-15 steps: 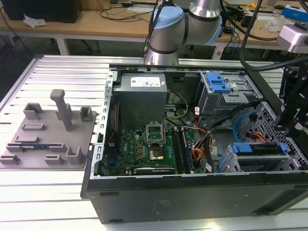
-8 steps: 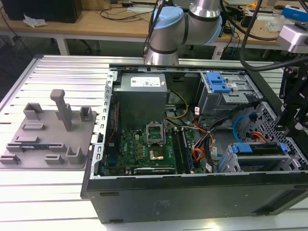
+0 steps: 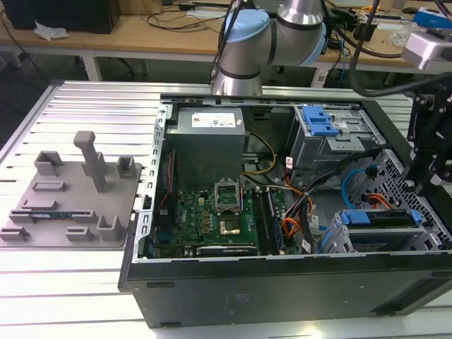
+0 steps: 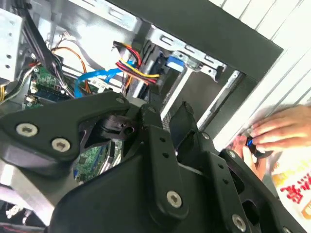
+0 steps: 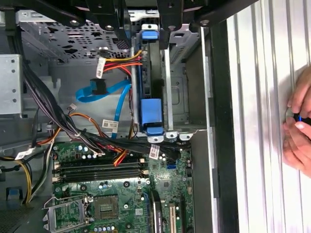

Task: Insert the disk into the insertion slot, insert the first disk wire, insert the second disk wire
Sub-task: 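Insert the second disk wire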

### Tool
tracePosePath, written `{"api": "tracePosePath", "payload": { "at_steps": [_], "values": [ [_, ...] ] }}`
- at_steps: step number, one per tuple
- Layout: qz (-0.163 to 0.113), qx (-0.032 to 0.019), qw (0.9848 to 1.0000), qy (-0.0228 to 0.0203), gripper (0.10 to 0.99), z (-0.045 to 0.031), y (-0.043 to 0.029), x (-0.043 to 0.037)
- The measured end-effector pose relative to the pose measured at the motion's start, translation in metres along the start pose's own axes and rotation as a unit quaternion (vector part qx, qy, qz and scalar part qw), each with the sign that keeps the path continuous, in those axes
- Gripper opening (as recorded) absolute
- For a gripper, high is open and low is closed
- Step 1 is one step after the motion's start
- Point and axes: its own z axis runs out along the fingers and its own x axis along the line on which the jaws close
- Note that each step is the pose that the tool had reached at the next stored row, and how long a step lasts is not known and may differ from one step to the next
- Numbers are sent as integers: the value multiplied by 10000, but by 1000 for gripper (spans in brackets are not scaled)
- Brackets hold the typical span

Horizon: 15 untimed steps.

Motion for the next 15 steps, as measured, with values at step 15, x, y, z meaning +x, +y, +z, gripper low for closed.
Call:
{"api": "tracePosePath", "payload": {
  "at_steps": [15],
  "values": [
    [-10, 56, 9944, 1051, 361, -26, 87, -736]
  ]
}}
